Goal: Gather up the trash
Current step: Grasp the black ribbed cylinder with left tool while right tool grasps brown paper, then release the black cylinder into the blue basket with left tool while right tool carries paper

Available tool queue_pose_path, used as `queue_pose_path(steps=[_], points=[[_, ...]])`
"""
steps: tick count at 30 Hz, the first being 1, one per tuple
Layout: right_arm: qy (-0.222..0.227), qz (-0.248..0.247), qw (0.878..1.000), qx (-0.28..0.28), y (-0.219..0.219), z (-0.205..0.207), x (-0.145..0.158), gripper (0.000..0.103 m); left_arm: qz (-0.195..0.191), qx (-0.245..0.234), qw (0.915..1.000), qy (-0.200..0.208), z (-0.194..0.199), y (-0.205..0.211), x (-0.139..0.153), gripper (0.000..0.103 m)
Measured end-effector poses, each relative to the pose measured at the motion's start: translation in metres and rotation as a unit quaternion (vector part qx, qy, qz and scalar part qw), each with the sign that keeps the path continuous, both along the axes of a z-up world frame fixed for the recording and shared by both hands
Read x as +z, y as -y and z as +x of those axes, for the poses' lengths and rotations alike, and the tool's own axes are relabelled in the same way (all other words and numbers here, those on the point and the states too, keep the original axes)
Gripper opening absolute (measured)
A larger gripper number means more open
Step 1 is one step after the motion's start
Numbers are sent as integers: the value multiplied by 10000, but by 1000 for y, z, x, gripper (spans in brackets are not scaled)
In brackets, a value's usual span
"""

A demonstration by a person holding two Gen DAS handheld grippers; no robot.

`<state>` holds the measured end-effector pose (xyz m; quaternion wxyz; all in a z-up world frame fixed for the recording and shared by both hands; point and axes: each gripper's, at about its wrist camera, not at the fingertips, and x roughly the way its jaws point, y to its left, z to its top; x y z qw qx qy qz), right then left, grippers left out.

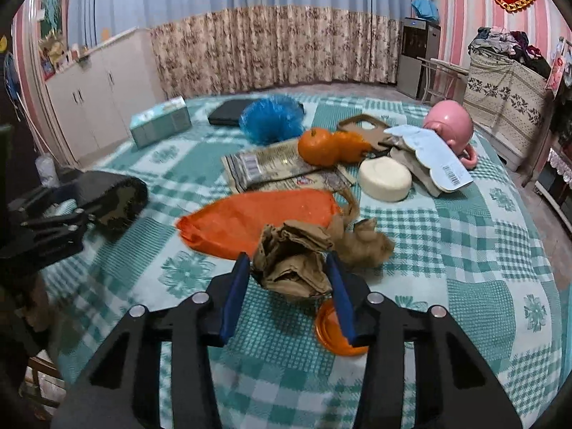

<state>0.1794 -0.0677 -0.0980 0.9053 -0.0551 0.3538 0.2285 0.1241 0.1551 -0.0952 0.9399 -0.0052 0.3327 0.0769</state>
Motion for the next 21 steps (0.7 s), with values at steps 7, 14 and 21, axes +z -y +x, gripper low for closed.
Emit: queue_pose_path(steps=[7, 14, 21], points=[[487, 342, 9974, -412, 56, -25, 41, 37, 74, -188, 9989, 432, -6, 27, 38, 70], [894, 594, 9870, -1193, 133, -46, 67, 37, 69, -733, 9941, 793, 0, 92, 78, 70], [1307, 790, 9537, -2592, 243, -64, 95, 37, -148, -1482, 9823, 1133, 20, 187, 120, 70]])
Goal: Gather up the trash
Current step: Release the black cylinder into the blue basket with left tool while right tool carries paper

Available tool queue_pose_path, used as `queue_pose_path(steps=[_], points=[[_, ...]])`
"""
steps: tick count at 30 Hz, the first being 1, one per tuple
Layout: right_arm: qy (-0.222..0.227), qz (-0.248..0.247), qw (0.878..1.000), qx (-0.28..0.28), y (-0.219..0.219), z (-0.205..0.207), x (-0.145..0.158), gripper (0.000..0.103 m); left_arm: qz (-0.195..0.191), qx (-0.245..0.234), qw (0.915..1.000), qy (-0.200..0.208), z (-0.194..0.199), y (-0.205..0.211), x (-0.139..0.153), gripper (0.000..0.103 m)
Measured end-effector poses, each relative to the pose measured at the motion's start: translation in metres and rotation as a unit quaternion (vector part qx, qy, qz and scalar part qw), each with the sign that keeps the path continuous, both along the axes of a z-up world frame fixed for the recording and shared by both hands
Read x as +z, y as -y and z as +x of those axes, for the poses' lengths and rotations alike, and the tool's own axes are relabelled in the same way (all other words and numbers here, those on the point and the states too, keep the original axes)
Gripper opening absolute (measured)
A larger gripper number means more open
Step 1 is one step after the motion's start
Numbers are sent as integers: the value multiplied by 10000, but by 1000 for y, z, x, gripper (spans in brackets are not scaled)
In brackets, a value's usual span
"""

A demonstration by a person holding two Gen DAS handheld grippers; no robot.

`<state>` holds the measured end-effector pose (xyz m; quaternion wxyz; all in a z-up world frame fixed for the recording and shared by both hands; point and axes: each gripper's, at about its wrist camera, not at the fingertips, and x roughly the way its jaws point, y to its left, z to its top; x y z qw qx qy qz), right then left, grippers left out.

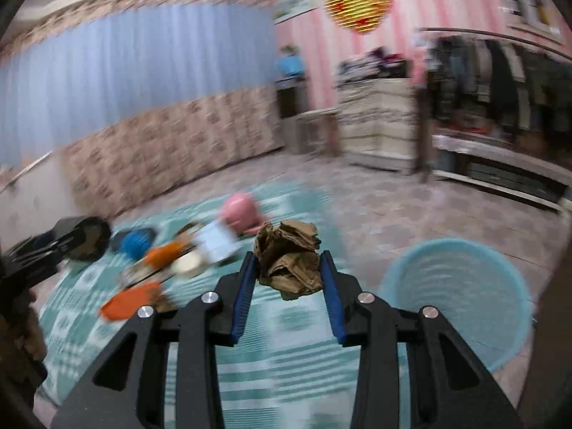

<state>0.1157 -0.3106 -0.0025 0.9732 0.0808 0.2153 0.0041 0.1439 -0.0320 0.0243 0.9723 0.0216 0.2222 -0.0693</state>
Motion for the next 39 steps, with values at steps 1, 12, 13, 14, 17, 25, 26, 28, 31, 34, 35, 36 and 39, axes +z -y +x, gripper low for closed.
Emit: queue_pose_path(steps=[1, 12, 13, 14, 17, 25, 26, 28, 31, 34, 35, 36, 39], points=[[24, -35, 9996, -278, 18, -3, 4, 37, -23, -138, 9999, 43, 4, 17, 5, 70], [-139, -287, 9825, -1835, 141, -2, 22, 37, -144, -1648, 9861, -118, 61, 194, 35, 70], [-139, -254, 9818, -1875, 148, -4, 21, 37, -182, -1768, 9839, -196, 62, 209, 33, 70], [-167, -184, 9800, -1972, 157, -4, 13, 37, -208, -1849, 9822, -249, 64, 219, 30, 70], [-249, 107, 9761, -2157, 178, -1, -10, 37, -139, -2196, 9747, -401, 69, 268, 10, 70], [-461, 273, 9635, -2622, 214, -8, -46, 37, 230, -2602, 9607, -943, 100, 343, -65, 70], [-491, 247, 9628, -2644, 216, -7, -48, 37, 258, -2634, 9593, -989, 103, 349, -73, 70], [-536, 222, 9606, -2719, 222, -4, -54, 37, 337, -2715, 9559, -1069, 104, 362, -90, 70], [-592, 402, 9583, -2767, 232, 1, -63, 37, 580, -2765, 9532, -1074, 104, 377, -106, 70], [-677, 550, 9576, -2744, 238, 4, -73, 37, 624, -2892, 9474, -1225, 113, 387, -114, 70], [-695, 589, 9577, -2731, 240, 5, -74, 37, 614, -2944, 9442, -1342, 118, 390, -117, 70], [-716, 625, 9580, -2706, 240, 6, -76, 37, 632, -2929, 9442, -1370, 119, 392, -117, 70], [-770, 551, 9597, -2647, 238, 9, -77, 37, 697, -2731, 9511, -1262, 123, 388, -111, 85]])
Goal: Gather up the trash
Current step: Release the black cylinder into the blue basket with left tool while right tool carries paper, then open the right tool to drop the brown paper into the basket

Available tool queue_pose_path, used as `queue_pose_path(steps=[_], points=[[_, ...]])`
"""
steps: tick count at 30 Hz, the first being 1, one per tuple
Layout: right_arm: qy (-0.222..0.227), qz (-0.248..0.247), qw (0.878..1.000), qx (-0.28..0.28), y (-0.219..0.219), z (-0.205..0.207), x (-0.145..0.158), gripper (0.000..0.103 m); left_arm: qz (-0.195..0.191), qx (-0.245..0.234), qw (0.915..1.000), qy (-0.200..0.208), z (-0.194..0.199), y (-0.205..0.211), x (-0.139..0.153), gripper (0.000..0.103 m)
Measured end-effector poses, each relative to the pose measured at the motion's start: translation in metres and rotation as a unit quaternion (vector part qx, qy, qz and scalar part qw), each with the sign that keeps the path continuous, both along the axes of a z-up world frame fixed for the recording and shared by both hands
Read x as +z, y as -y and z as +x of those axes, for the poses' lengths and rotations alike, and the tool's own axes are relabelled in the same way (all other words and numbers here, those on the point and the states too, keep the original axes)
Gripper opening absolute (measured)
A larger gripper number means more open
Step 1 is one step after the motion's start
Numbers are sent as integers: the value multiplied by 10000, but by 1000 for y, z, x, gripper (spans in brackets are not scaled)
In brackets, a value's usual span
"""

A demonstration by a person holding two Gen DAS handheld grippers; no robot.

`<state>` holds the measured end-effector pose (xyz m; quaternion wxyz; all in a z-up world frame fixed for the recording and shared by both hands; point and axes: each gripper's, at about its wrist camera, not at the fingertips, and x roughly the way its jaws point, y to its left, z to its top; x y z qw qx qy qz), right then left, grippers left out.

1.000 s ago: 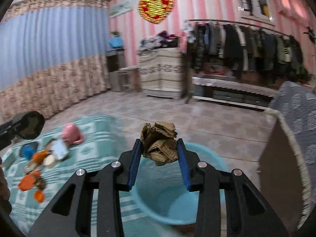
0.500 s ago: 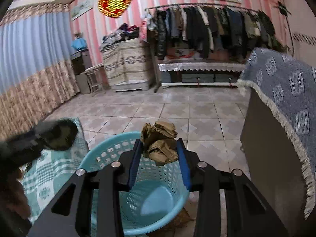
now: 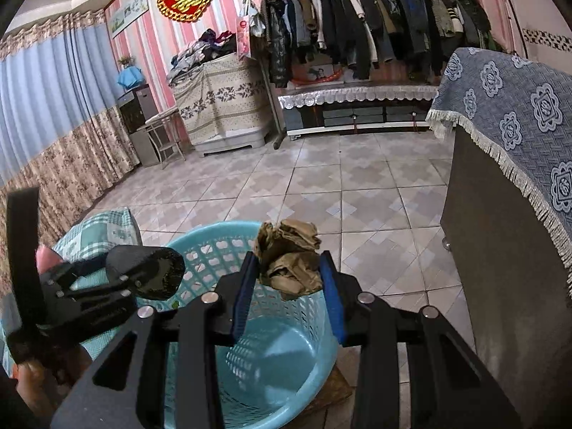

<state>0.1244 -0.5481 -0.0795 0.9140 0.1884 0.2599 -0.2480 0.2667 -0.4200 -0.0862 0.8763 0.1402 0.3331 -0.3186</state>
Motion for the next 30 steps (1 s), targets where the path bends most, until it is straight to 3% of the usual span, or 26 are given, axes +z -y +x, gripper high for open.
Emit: queue_pose_path(steps=[13, 19, 21, 23, 30], points=[[-235, -16, 9992, 329, -25, 29, -8, 37, -208, 871, 9928, 799, 2, -75, 48, 97], [-332, -134, 9983, 464, -40, 42, -12, 40, -262, 1133, 9900, 800, -4, -104, 46, 98], [-312, -186, 9982, 485, -43, 41, -10, 57, -259, 1198, 9887, 868, -9, -111, 49, 98], [-272, -253, 9984, 420, -43, 37, -6, 66, -274, 1261, 9872, 940, -16, -119, 52, 98], [-110, -550, 9972, 492, -56, 31, 13, 80, -295, 1482, 9799, 1300, -37, -152, 79, 98]])
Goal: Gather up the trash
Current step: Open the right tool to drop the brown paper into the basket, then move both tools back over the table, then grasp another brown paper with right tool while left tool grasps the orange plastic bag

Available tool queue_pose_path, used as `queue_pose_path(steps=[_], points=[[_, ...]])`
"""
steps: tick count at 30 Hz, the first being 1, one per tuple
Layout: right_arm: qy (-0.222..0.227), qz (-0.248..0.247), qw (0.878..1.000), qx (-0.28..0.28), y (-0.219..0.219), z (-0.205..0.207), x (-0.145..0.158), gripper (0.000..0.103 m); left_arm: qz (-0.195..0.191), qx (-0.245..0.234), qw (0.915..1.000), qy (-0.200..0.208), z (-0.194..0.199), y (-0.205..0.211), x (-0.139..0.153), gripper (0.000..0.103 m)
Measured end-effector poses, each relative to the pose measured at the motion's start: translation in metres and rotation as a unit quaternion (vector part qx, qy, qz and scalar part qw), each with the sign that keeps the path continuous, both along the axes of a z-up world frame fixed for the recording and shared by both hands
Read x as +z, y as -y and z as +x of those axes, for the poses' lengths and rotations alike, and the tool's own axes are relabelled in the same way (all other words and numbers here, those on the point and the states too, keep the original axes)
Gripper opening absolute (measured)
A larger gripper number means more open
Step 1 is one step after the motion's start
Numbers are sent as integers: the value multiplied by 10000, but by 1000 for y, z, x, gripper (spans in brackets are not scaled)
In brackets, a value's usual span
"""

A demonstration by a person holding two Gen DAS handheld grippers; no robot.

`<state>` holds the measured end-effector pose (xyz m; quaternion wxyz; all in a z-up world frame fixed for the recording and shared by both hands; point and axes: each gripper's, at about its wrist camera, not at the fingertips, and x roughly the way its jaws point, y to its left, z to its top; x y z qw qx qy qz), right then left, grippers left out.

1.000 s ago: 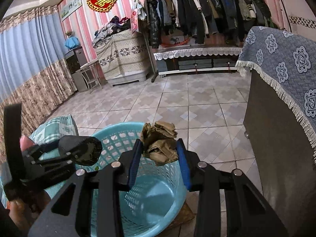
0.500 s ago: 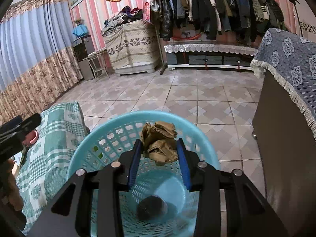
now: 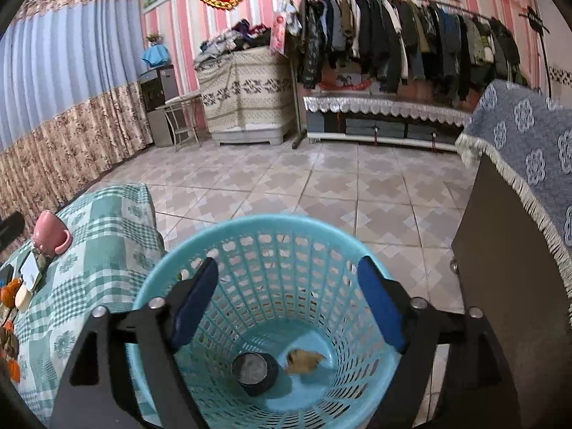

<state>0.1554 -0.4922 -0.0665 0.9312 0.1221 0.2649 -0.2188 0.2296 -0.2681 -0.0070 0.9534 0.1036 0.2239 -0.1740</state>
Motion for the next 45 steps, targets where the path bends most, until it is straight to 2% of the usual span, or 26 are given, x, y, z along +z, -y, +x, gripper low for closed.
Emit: queue_pose_path(steps=[4, 8, 12, 18, 24, 27, 30, 34, 36, 39, 45], points=[[218, 27, 9993, 288, -22, -9, 15, 81, -88, 209, 9997, 131, -17, -35, 15, 98], [516, 62, 9953, 813, -53, -20, 30, 90, -165, 524, 9983, 218, -36, -80, 29, 98], [594, -185, 9886, 1372, -92, -21, 46, 91, -186, 926, 9951, 306, -57, -136, 43, 98], [678, -170, 9741, 2151, -152, -12, 54, 91, -151, 1589, 9867, 322, -79, -216, 46, 98], [447, -251, 9612, 2712, -216, -1, 36, 91, -10, 2151, 9766, 61, -86, -279, 17, 98], [236, -446, 9544, 2943, -247, 6, 23, 91, -71, 2311, 9728, -140, -83, -303, -2, 98], [151, -414, 9473, 3172, -271, 7, 14, 91, -97, 2484, 9680, -351, -84, -326, -24, 98], [-99, -585, 9327, 3558, -312, 14, -2, 91, -221, 2718, 9603, -590, -81, -355, -46, 98], [-191, -685, 9278, 3663, -328, 17, -6, 91, -236, 2818, 9574, -590, -83, -364, -51, 98], [-244, -570, 9201, 3867, -350, 23, -9, 91, -215, 2948, 9538, -541, -83, -378, -56, 98], [-700, -623, 9088, 4066, -388, 51, -35, 91, -477, 3058, 9482, -718, -80, -401, -66, 98]])
